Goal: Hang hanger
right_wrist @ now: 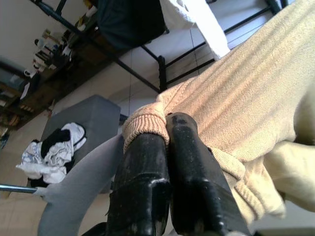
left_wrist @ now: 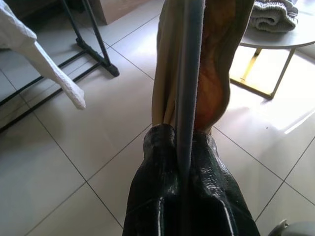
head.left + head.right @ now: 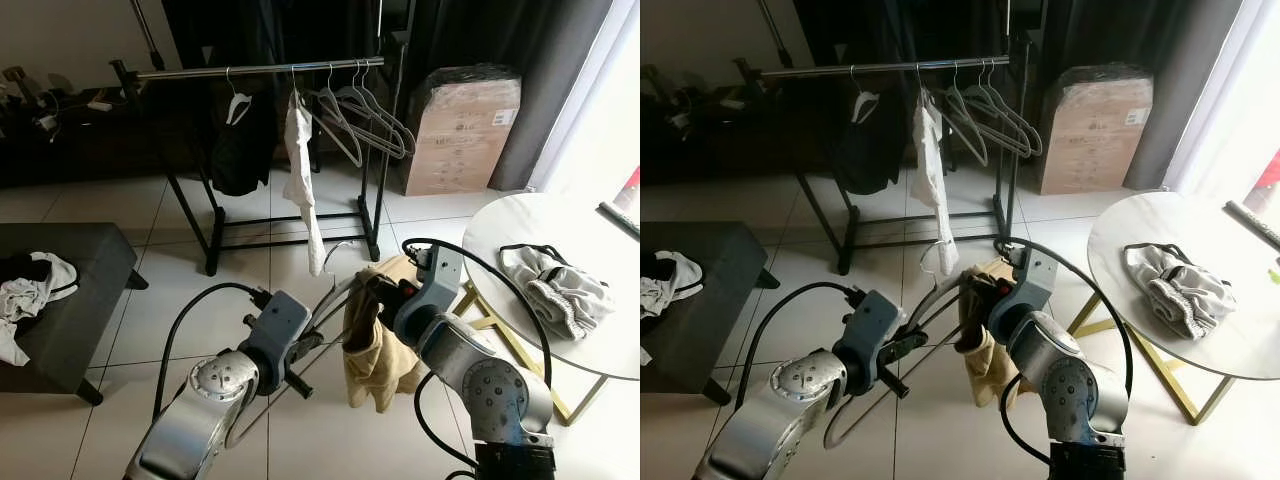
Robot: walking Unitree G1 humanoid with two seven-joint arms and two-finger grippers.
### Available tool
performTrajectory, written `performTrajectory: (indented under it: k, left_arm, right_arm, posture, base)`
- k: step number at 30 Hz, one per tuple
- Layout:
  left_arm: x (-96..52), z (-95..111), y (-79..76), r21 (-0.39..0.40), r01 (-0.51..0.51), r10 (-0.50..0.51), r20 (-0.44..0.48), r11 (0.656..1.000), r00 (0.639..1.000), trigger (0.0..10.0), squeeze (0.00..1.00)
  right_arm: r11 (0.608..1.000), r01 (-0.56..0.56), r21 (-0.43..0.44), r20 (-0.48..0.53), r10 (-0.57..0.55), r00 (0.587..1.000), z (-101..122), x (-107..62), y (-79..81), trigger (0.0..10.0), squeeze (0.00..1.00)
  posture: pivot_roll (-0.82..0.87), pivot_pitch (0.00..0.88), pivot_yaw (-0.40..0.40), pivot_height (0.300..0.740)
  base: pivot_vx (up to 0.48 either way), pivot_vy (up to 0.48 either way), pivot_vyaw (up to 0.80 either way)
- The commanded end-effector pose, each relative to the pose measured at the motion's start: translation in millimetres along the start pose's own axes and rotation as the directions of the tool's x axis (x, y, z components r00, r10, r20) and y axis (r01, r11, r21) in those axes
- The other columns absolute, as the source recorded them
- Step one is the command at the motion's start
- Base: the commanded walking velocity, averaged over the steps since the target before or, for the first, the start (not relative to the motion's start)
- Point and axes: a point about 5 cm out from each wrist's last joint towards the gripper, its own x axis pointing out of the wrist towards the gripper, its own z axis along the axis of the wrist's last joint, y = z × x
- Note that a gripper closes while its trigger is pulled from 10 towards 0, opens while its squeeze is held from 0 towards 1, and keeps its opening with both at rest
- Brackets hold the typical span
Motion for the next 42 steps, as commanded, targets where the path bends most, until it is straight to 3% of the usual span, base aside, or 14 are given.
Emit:
performTrajectory:
  k: [1,5,8,12,18,24,26,30,34,35,36,37,40,42]
  left_arm:
    - [0.6,7.6,-2.5,0.011,0.014,-0.014,0.027,1.000,1.000,10.0,0.00]
    - [-2.6,5.1,-0.8,0.015,0.004,-0.004,0.014,1.000,1.000,10.0,0.00]
    - [-3.9,4.4,3.1,0.010,-0.028,0.028,0.014,1.000,1.000,10.0,0.00]
    - [0.0,15.4,17.7,-0.012,-0.164,0.165,0.076,0.986,0.983,10.0,0.00]
    - [6.4,26.6,27.1,-0.016,-0.276,0.276,0.111,0.961,0.955,10.0,0.00]
    - [12.6,26.7,25.5,-0.001,-0.294,0.293,0.101,0.956,0.951,10.0,0.00]
    - [14.0,27.2,24.3,-0.004,-0.292,0.290,0.105,0.957,0.951,10.0,0.00]
    - [16.5,29.0,21.5,-0.014,-0.279,0.278,0.118,0.960,0.953,10.0,0.00]
    - [17.2,34.0,20.0,-0.036,-0.265,0.268,0.150,0.963,0.952,10.0,0.00]
    - [16.3,35.3,19.9,-0.058,-0.257,0.263,0.161,0.965,0.951,10.0,0.00]
    - [16.3,35.3,19.9,-0.058,-0.257,0.263,0.161,0.965,0.951,10.0,0.00]
    - [14.9,35.5,19.8,-0.081,-0.244,0.255,0.168,0.966,0.952,10.0,0.00]
    - [10.9,35.1,17.3,-0.144,-0.187,0.212,0.190,0.972,0.959,10.0,0.00]
    - [7.5,32.6,13.2,-0.175,-0.122,0.157,0.199,0.977,0.967,10.0,0.00]
  right_arm:
    - [0.999,-0.007,0.033,-0.027,0.008,1.000,-7.6,10.0,5.6,10.0,0.00]
    - [0.996,0.076,0.041,-0.005,-0.076,0.997,2.2,15.1,-13.2,10.0,0.00]
    - [0.995,0.088,0.040,-0.005,-0.088,0.996,6.3,16.6,-16.4,10.0,0.00]
    - [0.998,0.003,0.064,-0.030,-0.001,1.000,0.7,9.6,1.5,10.0,0.00]
    - [0.991,-0.081,0.111,-0.041,0.086,0.996,-7.2,-9.8,27.2,10.0,0.00]
    - [0.983,-0.124,0.134,-0.036,0.130,0.991,-5.6,-25.0,40.9,10.0,0.00]
    - [0.963,-0.210,0.171,0.003,0.212,0.977,1.9,-29.4,57.0,10.0,0.00]
    - [0.951,-0.270,0.150,-0.022,0.276,0.961,-3.4,-31.5,66.9,10.0,0.00]
    - [0.980,-0.162,0.119,-0.103,0.174,0.979,-21.1,-23.4,47.1,10.0,0.00]
    - [0.993,-0.084,0.081,-0.123,0.093,0.988,-24.4,-19.0,32.6,10.0,0.00]
    - [0.993,-0.084,0.081,-0.123,0.093,0.988,-24.4,-19.0,32.6,10.0,0.00]
    - [1.000,-0.009,0.018,-0.127,0.011,0.992,-24.5,-15.5,19.8,10.0,0.00]
    - [0.995,0.077,-0.062,-0.105,-0.083,0.991,-21.1,-9.8,3.4,10.0,0.00]
    - [0.965,0.128,-0.230,-0.083,-0.150,0.985,-18.0,-2.6,-6.6,10.0,0.00]
  posture:
    - [-0.01,0.145,0.003,0.740]
    - [-0.01,0.144,0.004,0.740]
    - [-0.01,0.144,0.004,0.740]
    - [0.00,0.137,-0.001,0.740]
    - [-0.02,0.143,-0.001,0.740]
    - [-0.03,0.148,-0.001,0.740]
    - [-0.04,0.149,-0.002,0.740]
    - [-0.04,0.149,-0.002,0.740]
    - [-0.03,0.149,-0.001,0.740]
    - [-0.03,0.148,0.000,0.740]
    - [-0.03,0.148,0.000,0.740]
    - [-0.03,0.147,0.000,0.740]
    - [-0.03,0.147,0.001,0.740]
    - [-0.03,0.145,0.002,0.740]
  base:
    - [0.000,0.000,0.00]
    - [0.000,0.000,0.00]
    - [0.000,0.000,0.00]
    - [0.000,0.000,0.00]
    - [0.000,0.000,0.00]
    - [0.000,0.000,0.00]
    - [0.000,0.000,0.00]
    - [0.000,0.000,0.00]
    - [0.000,0.000,0.00]
    - [0.000,0.000,0.00]
    - [0.000,0.000,0.00]
    - [0.000,0.000,0.00]
    - [0.000,0.000,0.00]
    - [0.000,0.000,0.00]
